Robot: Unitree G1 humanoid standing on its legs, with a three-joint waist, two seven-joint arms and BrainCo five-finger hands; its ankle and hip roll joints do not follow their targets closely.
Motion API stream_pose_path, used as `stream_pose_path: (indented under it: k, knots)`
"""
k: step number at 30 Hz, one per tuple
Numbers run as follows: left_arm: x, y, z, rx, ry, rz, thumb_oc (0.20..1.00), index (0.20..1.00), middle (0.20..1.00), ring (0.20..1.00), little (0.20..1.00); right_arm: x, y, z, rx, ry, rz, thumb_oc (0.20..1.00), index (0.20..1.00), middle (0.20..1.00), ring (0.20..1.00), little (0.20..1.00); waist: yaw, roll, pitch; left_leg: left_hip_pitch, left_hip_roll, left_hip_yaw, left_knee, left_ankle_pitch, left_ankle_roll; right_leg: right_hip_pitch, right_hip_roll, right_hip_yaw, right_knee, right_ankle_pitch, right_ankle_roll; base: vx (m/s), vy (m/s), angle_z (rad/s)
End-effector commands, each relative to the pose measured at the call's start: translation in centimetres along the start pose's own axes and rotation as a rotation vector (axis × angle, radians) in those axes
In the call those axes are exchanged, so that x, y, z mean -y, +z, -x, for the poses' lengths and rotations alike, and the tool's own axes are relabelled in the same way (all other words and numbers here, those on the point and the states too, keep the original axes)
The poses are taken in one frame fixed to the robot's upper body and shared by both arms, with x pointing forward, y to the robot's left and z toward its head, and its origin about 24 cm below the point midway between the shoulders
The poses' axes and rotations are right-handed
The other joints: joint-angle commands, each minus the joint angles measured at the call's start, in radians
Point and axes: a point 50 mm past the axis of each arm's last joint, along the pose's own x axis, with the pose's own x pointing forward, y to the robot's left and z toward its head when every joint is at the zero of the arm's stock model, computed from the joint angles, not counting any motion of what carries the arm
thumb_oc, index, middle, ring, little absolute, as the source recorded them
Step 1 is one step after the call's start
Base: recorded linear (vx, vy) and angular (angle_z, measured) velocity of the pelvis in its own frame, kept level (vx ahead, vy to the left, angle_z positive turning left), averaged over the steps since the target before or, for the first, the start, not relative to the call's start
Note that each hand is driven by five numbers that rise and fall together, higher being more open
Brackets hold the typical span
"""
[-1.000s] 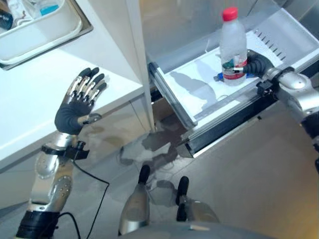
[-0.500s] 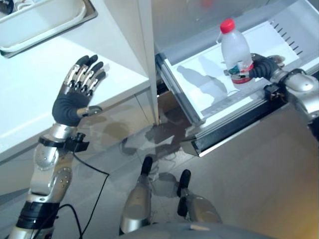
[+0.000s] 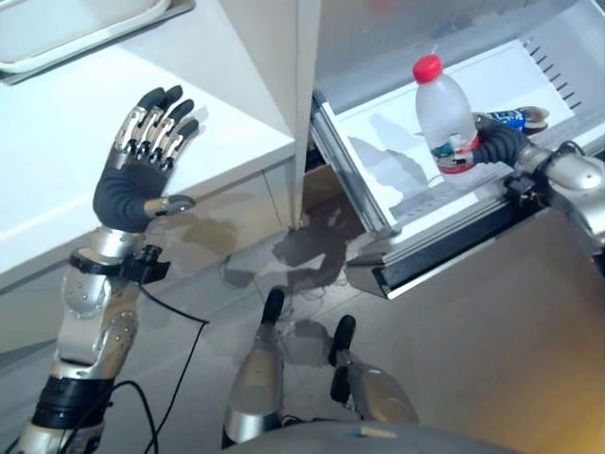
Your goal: Take the drinks into the refrigerator
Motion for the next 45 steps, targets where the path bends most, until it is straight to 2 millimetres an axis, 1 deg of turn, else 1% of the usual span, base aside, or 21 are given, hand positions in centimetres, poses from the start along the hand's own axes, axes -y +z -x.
stream_pose_path:
  k: [1, 5, 12, 17, 21, 23, 26, 31, 33, 35, 41, 45]
  knots:
    - [-0.6, -1.8, 2.3, -0.158, 0.043, -0.012, 1.0, 1.0, 1.0, 1.0, 1.0, -2.8, -1.9, -0.6, -0.023, 0.083, -0.067, 0.2, 0.2, 0.2, 0.2, 0.2, -0.017, -0.019, 0.033, 0.027, -0.03, 0.034, 0.004, -0.064, 0.071, -0.081, -0.035, 0.04, 0.134, -0.07, 0.025, 0.0, 0.0, 0.0]
    - [-0.4, -1.7, 2.0, -0.143, 0.032, -0.006, 1.0, 1.0, 1.0, 1.0, 1.0, -2.8, -1.8, -0.6, -0.025, 0.092, -0.069, 0.2, 0.2, 0.2, 0.2, 0.2, -0.022, -0.024, 0.038, 0.026, -0.03, 0.043, 0.007, -0.067, 0.072, -0.088, -0.033, 0.048, 0.134, -0.064, 0.024, -0.03, 0.007, -0.01]
    - [-0.1, -1.7, 2.1, -0.142, 0.031, 0.003, 1.0, 1.0, 1.0, 1.0, 1.0, -3.5, -2.3, 0.2, -0.032, 0.125, -0.084, 0.2, 0.2, 0.2, 0.2, 0.2, -0.037, -0.037, 0.053, 0.028, -0.021, 0.049, 0.001, -0.063, 0.07, -0.092, -0.027, 0.05, 0.136, -0.064, 0.023, 0.0, 0.0, 0.0]
    - [-0.1, -1.5, 1.9, -0.133, 0.026, 0.004, 1.0, 1.0, 1.0, 1.0, 1.0, -3.5, -2.3, 0.4, -0.032, 0.125, -0.086, 0.2, 0.2, 0.2, 0.2, 0.2, -0.042, -0.045, 0.057, 0.028, -0.019, 0.056, 0.003, -0.067, 0.071, -0.093, -0.024, 0.059, 0.129, -0.057, 0.023, 0.0, 0.001, -0.01]
    - [0.0, -1.5, 1.8, -0.129, 0.021, 0.007, 1.0, 1.0, 1.0, 1.0, 1.0, -3.5, -2.2, 0.2, -0.025, 0.124, -0.093, 0.2, 0.2, 0.2, 0.2, 0.2, -0.044, -0.044, 0.061, 0.026, -0.017, 0.062, 0.003, -0.066, 0.071, -0.099, -0.022, 0.068, 0.127, -0.054, 0.023, -0.02, 0.003, -0.07]
    - [0.1, -1.3, 1.7, -0.126, 0.013, 0.005, 1.0, 1.0, 1.0, 1.0, 1.0, -3.5, -1.7, 0.0, -0.014, 0.133, -0.077, 0.2, 0.2, 0.2, 0.2, 0.2, -0.044, -0.042, 0.065, 0.025, -0.016, 0.065, 0.002, -0.065, 0.071, -0.103, -0.022, 0.067, 0.13, -0.056, 0.023, -0.01, -0.008, -0.05]
    - [0.1, -1.2, 1.6, -0.123, 0.008, 0.011, 1.0, 1.0, 1.0, 1.0, 1.0, -2.9, -0.7, -0.4, 0.008, 0.115, -0.059, 0.2, 0.2, 0.2, 0.2, 0.2, -0.039, -0.036, 0.076, 0.019, -0.015, 0.064, 0.002, -0.06, 0.07, -0.114, -0.024, 0.066, 0.143, -0.059, 0.023, -0.01, -0.008, -0.03]
    - [-0.1, -1.1, 1.4, -0.121, 0.011, 0.006, 1.0, 1.0, 1.0, 1.0, 1.0, -1.3, 1.2, -1.2, 0.058, 0.051, -0.019, 0.2, 0.2, 0.2, 0.2, 0.2, -0.025, -0.026, 0.091, -0.007, -0.012, 0.062, 0.001, -0.05, 0.066, -0.14, -0.027, 0.058, 0.155, -0.065, 0.027, 0.0, -0.006, 0.0]
    - [-0.2, -1.1, 1.2, -0.117, 0.016, 0.001, 1.0, 1.0, 1.0, 1.0, 1.0, -0.2, 2.2, -1.5, 0.066, 0.01, 0.024, 0.2, 0.2, 0.2, 0.2, 0.2, -0.012, -0.022, 0.101, -0.026, -0.008, 0.057, 0.002, -0.046, 0.063, -0.166, -0.027, 0.055, 0.169, -0.068, 0.026, 0.01, -0.017, -0.01]
    - [-0.2, -1.1, 1.1, -0.115, 0.017, 0.002, 1.0, 1.0, 1.0, 1.0, 1.0, 0.1, 2.8, -1.6, 0.076, 0.001, 0.041, 0.2, 0.2, 0.2, 0.2, 0.2, -0.009, -0.022, 0.101, -0.036, -0.007, 0.055, 0.002, -0.043, 0.061, -0.176, -0.027, 0.052, 0.173, -0.069, 0.025, 0.0, 0.0, 0.0]
    - [0.1, -0.8, 0.5, -0.086, 0.018, -0.01, 1.0, 1.0, 1.0, 1.0, 1.0, 1.5, 3.6, -1.7, 0.061, -0.059, 0.108, 0.2, 0.2, 0.2, 0.2, 0.2, -0.002, -0.012, 0.101, -0.096, -0.002, 0.035, -0.027, -0.016, 0.052, -0.245, -0.026, 0.037, 0.186, -0.067, 0.022, 0.02, -0.031, 0.05]
    - [0.2, -0.4, 0.0, -0.054, 0.015, -0.027, 1.0, 1.0, 1.0, 1.0, 1.0, 1.6, 3.9, -2.4, 0.062, -0.074, 0.111, 0.2, 0.2, 0.2, 0.2, 0.2, -0.002, -0.008, 0.101, -0.126, -0.005, 0.033, -0.034, -0.012, 0.053, -0.278, -0.024, 0.035, 0.185, -0.065, 0.022, 0.0, -0.002, 0.01]
